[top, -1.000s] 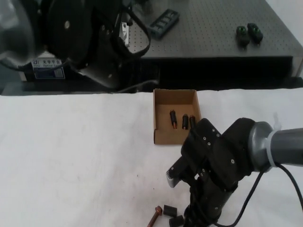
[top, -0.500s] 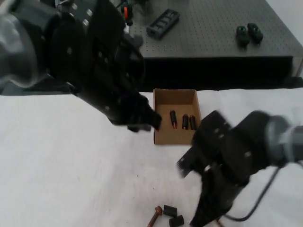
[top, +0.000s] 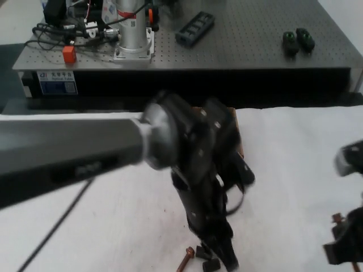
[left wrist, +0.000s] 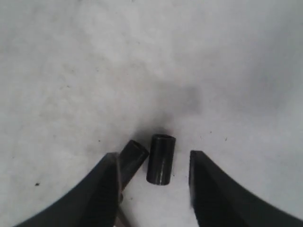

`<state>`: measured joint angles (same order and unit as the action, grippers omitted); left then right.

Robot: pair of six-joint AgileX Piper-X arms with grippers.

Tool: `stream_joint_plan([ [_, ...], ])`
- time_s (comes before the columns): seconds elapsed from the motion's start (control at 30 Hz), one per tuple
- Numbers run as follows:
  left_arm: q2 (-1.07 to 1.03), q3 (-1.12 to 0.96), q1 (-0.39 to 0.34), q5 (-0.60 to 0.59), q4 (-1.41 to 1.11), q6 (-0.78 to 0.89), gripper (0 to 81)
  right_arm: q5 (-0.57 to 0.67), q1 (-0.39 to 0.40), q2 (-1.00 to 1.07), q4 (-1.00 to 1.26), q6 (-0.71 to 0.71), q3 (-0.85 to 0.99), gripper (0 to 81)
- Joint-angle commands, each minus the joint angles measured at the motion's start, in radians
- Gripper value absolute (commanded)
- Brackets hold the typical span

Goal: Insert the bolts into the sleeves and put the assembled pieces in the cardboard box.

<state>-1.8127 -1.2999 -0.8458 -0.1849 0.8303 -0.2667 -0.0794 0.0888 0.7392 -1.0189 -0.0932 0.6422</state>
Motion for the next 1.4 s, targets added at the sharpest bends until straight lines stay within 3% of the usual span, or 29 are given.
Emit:
stream_joint_plan([
  [0.0,-0.079,-0.054,-0.048,0.056,0.057,-0.066,34.0,0.016,-0.018,-0.049,-0.01,0.01,-0.002,0.9],
  [0.27,-0.125,-0.053,-0.07,0.061,0.09,-0.077,33.2,0.016,-0.022,-0.075,-0.04,0.01,-0.002,0.9],
  [0.43,-0.146,-0.053,-0.071,0.044,0.06,-0.087,24.6,0.016,-0.022,-0.074,-0.04,0.01,-0.002,0.9],
  [0.73,-0.184,-0.053,-0.073,0.046,0.04,-0.087,23.9,0.016,-0.022,-0.074,-0.053,0.01,-0.002,0.9],
  [0.8,-0.185,-0.053,-0.073,0.046,0.044,-0.087,19.2,0.016,-0.022,-0.074,-0.053,0.01,-0.002,0.9],
  [0.9,-0.183,-0.057,-0.073,0.054,0.046,-0.087,2.4,0.016,-0.022,-0.074,-0.053,0.01,-0.002,0.9],
  [1.0,-0.173,-0.074,-0.073,0.072,0.046,-0.059,0.6,0.025,-0.022,-0.074,-0.046,0.01,-0.002,0.9],
  [1.27,0.091,-0.042,-0.051,0.128,-0.103,0.208,0.6,0.327,-0.02,-0.154,0.201,0.167,-0.002,0.9],
  [1.37,0.287,0.092,-0.046,0.065,-0.276,0.306,0.6,0.538,-0.016,-0.186,0.448,0.322,-0.03,0.9],
])
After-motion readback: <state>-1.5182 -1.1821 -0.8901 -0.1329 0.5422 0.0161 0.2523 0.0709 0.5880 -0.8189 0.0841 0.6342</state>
